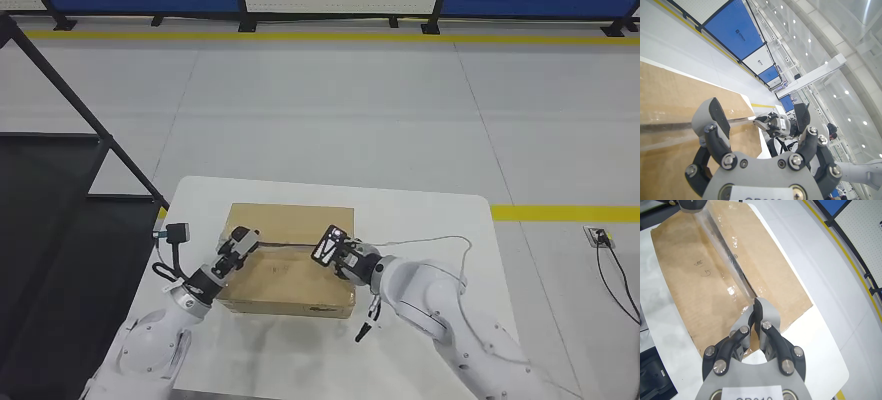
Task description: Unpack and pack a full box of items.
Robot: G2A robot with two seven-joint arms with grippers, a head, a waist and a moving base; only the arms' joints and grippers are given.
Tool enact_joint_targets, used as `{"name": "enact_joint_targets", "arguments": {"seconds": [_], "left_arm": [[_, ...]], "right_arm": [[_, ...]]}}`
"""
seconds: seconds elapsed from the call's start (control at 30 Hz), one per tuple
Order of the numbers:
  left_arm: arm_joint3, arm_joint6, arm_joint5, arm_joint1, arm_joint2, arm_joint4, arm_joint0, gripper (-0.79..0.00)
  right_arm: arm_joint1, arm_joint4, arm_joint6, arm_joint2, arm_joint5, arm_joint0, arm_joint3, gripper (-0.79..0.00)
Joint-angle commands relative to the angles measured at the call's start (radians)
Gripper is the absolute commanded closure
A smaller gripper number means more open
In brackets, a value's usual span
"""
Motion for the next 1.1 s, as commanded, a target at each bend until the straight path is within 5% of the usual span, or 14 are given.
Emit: {"name": "enact_joint_targets", "arguments": {"seconds": [0.0, 0.33, 0.73, 1.07], "left_arm": [[-0.001, 0.000, -0.002, 0.000, -0.002, -0.003, 0.001, -0.785], [-0.009, -0.007, -0.014, 0.002, -0.023, -0.036, 0.004, -0.785], [0.056, -0.077, 0.016, 0.021, -0.179, -0.212, 0.012, -0.785], [0.149, -0.186, 0.052, 0.022, -0.120, -0.210, -0.057, -0.785]], "right_arm": [[0.000, -0.022, 0.004, -0.001, 0.009, -0.006, -0.025, 0.000], [-0.009, -0.076, 0.045, -0.012, 0.071, -0.007, -0.097, 0.000], [-0.006, -0.124, -0.008, -0.008, 0.050, -0.025, -0.098, 0.000], [-0.014, -0.225, 0.006, -0.035, -0.030, 0.013, -0.086, 0.000]]}}
